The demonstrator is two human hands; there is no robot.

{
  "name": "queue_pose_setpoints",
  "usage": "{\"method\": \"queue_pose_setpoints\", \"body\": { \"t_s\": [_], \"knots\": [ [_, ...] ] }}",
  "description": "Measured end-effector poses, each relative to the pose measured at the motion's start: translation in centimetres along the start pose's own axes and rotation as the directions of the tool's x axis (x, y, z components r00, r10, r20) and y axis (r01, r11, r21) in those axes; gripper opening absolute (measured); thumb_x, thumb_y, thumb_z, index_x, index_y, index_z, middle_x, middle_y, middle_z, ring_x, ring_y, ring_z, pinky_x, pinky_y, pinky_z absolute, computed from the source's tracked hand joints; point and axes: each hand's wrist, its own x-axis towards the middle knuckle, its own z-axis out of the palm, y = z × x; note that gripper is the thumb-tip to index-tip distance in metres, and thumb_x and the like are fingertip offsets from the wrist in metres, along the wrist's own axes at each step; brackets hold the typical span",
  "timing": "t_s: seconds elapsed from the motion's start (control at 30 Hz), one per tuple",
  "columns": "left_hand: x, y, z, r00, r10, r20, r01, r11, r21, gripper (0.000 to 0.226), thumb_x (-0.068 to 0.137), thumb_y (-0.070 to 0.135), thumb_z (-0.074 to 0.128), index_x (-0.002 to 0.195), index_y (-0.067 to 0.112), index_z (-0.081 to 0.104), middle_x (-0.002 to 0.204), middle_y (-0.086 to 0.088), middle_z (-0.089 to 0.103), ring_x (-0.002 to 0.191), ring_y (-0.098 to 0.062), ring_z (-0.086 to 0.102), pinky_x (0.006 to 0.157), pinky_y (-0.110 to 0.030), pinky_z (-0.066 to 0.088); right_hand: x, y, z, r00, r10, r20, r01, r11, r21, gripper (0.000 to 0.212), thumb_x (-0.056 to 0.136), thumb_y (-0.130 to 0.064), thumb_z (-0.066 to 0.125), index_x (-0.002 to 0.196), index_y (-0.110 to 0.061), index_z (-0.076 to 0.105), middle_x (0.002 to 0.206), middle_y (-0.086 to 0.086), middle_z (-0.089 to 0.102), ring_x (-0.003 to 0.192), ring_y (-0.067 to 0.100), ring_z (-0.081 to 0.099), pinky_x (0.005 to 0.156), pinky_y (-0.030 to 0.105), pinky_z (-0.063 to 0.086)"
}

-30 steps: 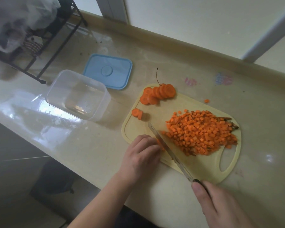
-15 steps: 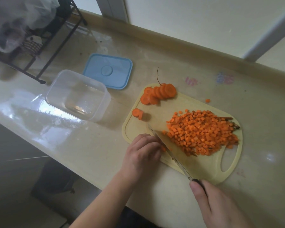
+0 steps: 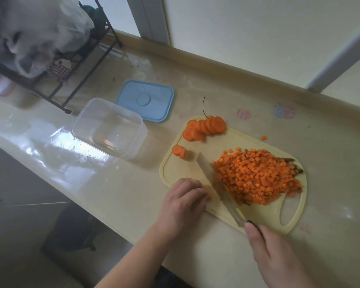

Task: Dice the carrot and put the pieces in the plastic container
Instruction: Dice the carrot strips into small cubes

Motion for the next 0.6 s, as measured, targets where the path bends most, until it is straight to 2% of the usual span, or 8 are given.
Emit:
{"method": "queue_pose_setpoints", "body": {
  "t_s": [0.07, 0.13, 0.23, 0.33, 0.4, 0.47, 0.53, 0.6],
  "knots": [
    [0.0, 0.2, 0.0, 1.0, 0.011, 0.03, -0.011, 1.0, 0.014, 0.011, 0.087, 0.011, 0.08, 0.093, 0.003, 0.075, 0.1, -0.01, 0.066, 0.092, -0.024, 0.064, 0.082, -0.032, 0.055, 0.0, -0.3, -0.6, 1.0, 0.014, 0.008, -0.015, 0.998, 0.058, 0.051, 0.086, -0.069, 0.027, 0.062, -0.039, 0.06, 0.052, -0.017, 0.059, 0.058, 0.0, 0.056, 0.059, 0.024, 0.041],
    [0.1, 0.4, 0.3, 0.997, 0.035, 0.065, -0.036, 0.999, 0.023, 0.01, 0.09, 0.012, 0.077, 0.094, 0.004, 0.073, 0.103, -0.01, 0.064, 0.092, -0.024, 0.063, 0.081, -0.03, 0.054, 0.0, -0.7, -0.8, 0.999, 0.007, 0.053, -0.013, 0.994, 0.11, 0.04, 0.087, -0.066, 0.031, 0.061, -0.048, 0.057, 0.046, -0.011, 0.054, 0.049, 0.003, 0.051, 0.053, 0.021, 0.037],
    [1.0, 0.2, 0.8, 0.992, 0.063, 0.111, -0.063, 0.998, 0.0, 0.009, 0.096, 0.011, 0.066, 0.096, 0.004, 0.071, 0.105, -0.009, 0.062, 0.09, -0.026, 0.063, 0.079, -0.031, 0.054, 0.1, -0.7, -0.9, 0.998, 0.014, 0.06, -0.026, 0.979, 0.203, 0.057, 0.072, -0.082, 0.028, 0.063, -0.033, 0.056, 0.042, -0.001, 0.049, 0.038, 0.006, 0.043, 0.044, 0.019, 0.03],
    [2.7, 0.1, 1.4, 0.994, 0.028, 0.102, -0.025, 0.999, -0.031, 0.02, 0.101, 0.019, 0.057, 0.095, 0.006, 0.072, 0.107, -0.005, 0.063, 0.093, -0.02, 0.063, 0.083, -0.023, 0.051, 0.1, -0.3, -1.7, 0.999, 0.033, 0.029, -0.039, 0.971, 0.237, 0.075, 0.057, -0.098, 0.026, 0.066, -0.03, 0.056, 0.043, 0.0, 0.047, 0.037, 0.005, 0.04, 0.04, 0.017, 0.026],
    [3.6, 0.3, 1.6, 0.996, -0.064, 0.06, 0.067, 0.997, -0.047, 0.013, 0.095, 0.016, 0.063, 0.093, 0.008, 0.072, 0.107, -0.003, 0.063, 0.093, -0.016, 0.063, 0.082, -0.022, 0.052, 0.2, -0.1, -2.8, 1.0, 0.016, -0.007, -0.014, 0.982, 0.19, 0.078, 0.054, -0.1, 0.022, 0.07, -0.031, 0.056, 0.043, 0.0, 0.049, 0.038, 0.007, 0.043, 0.041, 0.025, 0.032],
    [3.8, 0.4, 1.4, 0.993, -0.104, 0.061, 0.108, 0.992, -0.062, 0.01, 0.09, 0.015, 0.063, 0.096, 0.01, 0.07, 0.11, -0.003, 0.062, 0.095, -0.016, 0.063, 0.081, -0.024, 0.053, 0.2, 0.2, -3.9, 0.999, -0.001, -0.052, 0.004, 0.998, 0.069, 0.083, 0.051, -0.099, 0.016, 0.075, -0.031, 0.057, 0.05, -0.001, 0.057, 0.048, 0.008, 0.053, 0.052, 0.027, 0.041],
    [3.0, 0.3, 0.9, 0.992, -0.054, 0.111, 0.063, 0.995, -0.074, 0.011, 0.094, 0.016, 0.06, 0.104, 0.016, 0.065, 0.117, -0.002, 0.06, 0.101, -0.019, 0.064, 0.085, -0.025, 0.053, 0.0, 0.4, -4.9, 0.997, -0.017, -0.079, 0.012, 0.998, -0.066, 0.105, 0.041, -0.105, 0.002, 0.076, -0.024, 0.059, 0.063, -0.007, 0.063, 0.061, 0.002, 0.059, 0.056, 0.021, 0.044],
    [1.7, 0.2, 0.2, 0.997, -0.015, 0.07, 0.018, 0.999, -0.05, 0.01, 0.102, 0.019, 0.054, 0.108, 0.021, 0.063, 0.117, -0.001, 0.059, 0.103, -0.022, 0.064, 0.086, -0.026, 0.053, 0.1, 0.8, -5.6, 0.994, -0.044, -0.104, 0.019, 0.973, -0.231, 0.108, 0.04, -0.102, -0.011, 0.079, -0.028, 0.058, 0.064, -0.003, 0.063, 0.061, 0.007, 0.059, 0.056, 0.019, 0.044]
  ]
}}
